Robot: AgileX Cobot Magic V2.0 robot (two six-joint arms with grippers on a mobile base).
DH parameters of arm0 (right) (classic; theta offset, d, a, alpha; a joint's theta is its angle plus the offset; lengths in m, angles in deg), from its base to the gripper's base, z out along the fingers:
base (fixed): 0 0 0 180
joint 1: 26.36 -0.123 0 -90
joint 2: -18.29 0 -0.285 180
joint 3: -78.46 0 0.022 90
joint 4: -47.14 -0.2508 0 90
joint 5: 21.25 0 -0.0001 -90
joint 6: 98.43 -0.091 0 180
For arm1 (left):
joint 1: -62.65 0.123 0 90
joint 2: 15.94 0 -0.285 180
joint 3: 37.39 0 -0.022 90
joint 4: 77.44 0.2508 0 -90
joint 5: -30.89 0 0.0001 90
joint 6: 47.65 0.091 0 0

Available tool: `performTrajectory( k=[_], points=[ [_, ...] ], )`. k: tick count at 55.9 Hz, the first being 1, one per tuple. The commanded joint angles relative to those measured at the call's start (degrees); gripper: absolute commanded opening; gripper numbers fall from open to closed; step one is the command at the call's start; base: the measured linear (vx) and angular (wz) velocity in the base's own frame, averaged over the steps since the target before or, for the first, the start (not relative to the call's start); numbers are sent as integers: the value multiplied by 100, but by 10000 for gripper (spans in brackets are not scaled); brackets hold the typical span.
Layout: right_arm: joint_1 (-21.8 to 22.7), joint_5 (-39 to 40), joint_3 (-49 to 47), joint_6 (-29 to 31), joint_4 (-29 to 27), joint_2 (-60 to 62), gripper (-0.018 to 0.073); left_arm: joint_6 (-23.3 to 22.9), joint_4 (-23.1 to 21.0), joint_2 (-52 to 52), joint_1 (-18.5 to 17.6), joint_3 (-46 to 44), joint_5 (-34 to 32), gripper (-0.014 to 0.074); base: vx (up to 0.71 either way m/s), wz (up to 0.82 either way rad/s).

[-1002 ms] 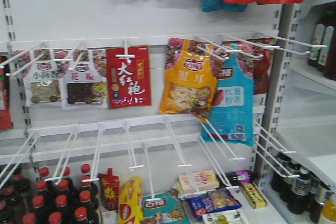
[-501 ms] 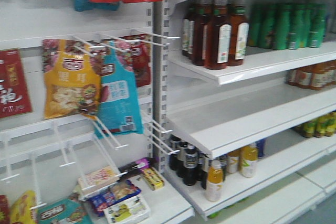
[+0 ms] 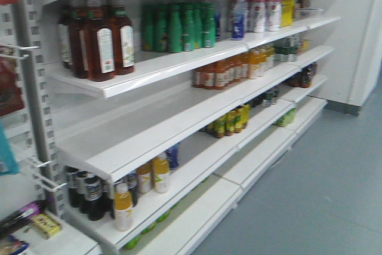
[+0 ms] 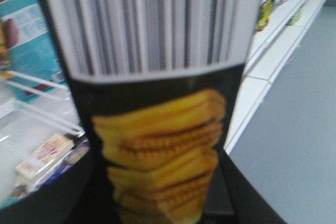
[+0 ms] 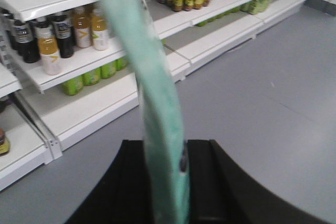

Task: Pick snacks and fruit into basket
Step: 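Drive away from the shelf holding the bag and snack box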

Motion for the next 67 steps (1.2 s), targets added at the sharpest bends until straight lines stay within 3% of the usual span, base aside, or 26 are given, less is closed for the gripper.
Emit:
performTrajectory(
  k=[1, 67],
  points=[
    [-13, 545, -176, 21, 15, -34, -9, -28, 29, -35, -2, -220, -594, 127, 5, -87],
    [-13, 368, -176, 20, 15, -34, -9, -28, 29, -35, -2, -220, -493, 127, 18, -85]
  ],
)
